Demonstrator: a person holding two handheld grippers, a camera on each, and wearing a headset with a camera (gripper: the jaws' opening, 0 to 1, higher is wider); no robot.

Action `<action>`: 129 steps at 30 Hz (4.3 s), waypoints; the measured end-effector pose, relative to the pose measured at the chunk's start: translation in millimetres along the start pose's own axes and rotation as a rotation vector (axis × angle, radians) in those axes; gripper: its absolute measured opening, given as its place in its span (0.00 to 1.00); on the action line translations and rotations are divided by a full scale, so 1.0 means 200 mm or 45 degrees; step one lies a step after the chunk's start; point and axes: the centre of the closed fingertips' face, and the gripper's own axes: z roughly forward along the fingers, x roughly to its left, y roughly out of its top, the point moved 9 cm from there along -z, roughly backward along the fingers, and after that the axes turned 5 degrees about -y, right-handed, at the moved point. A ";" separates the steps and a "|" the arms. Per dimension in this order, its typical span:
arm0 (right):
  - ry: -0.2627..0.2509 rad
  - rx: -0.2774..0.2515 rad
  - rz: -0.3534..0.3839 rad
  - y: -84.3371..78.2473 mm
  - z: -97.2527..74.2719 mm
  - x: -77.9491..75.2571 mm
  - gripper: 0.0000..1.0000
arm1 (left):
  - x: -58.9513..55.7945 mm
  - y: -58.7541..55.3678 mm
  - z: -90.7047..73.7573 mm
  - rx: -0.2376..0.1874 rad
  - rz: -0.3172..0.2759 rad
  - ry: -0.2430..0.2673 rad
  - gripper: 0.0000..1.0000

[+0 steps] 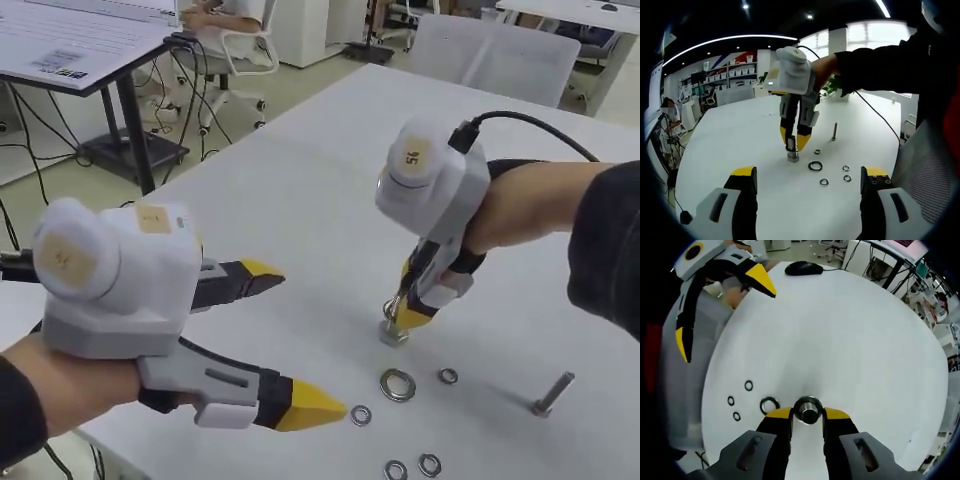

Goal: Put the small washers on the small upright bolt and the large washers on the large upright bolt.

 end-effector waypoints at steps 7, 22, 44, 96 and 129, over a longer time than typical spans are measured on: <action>0.002 0.014 0.015 -0.01 0.06 0.01 0.24 | 0.00 0.00 0.01 0.006 -0.001 -0.006 0.85; 0.006 0.007 0.030 -0.04 0.07 0.01 0.25 | 0.00 0.00 0.03 0.018 -0.004 -0.015 0.84; -0.004 0.037 0.091 -0.19 0.01 0.08 0.27 | -0.01 0.01 0.04 0.014 0.010 -0.028 0.83; -0.017 0.058 0.165 -0.02 0.11 0.34 0.25 | -0.04 -0.01 -0.02 0.011 0.030 -0.063 0.80; -0.030 0.052 0.159 -0.03 0.11 0.34 0.24 | -0.05 0.00 0.00 0.018 0.027 -0.081 0.80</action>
